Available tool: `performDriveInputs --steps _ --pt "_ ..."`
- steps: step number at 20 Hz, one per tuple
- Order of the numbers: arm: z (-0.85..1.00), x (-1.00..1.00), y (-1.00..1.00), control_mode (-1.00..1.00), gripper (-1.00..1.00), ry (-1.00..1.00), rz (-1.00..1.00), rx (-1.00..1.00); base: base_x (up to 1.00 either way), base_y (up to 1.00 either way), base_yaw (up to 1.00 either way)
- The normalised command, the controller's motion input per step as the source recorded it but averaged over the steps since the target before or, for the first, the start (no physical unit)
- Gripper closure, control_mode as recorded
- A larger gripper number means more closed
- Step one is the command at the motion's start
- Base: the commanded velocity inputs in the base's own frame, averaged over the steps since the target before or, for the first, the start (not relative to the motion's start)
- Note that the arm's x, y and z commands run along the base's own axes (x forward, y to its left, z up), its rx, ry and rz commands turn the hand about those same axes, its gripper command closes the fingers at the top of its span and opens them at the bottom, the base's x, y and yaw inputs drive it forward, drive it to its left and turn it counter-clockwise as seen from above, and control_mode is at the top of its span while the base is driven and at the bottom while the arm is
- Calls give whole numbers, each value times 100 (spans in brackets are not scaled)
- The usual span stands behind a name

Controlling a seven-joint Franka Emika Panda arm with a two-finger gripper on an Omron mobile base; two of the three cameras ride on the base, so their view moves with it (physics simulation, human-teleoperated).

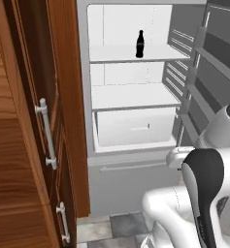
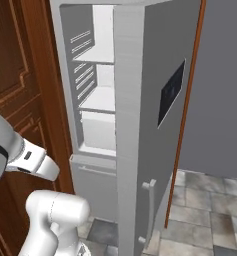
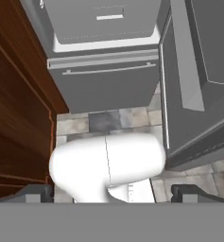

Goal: Open the fridge, grab two sodas, and place both sodas inside the bowl with ice on the dining counter.

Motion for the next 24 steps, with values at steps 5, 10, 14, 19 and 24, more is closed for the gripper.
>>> performDriveInputs --steps 5,10,14,19,24 --pt "0 0 0 100 -100 0 0 0 40 30 -13" --pt "0 0 0 100 -100 0 0 0 44 33 -13" --pt "0 0 0 100 -100 0 0 0 47 32 -14" --pt "0 0 0 100 -100 0 0 0 56 28 -13" --pt "0 0 0 100 -100 0 0 0 64 19 -12"
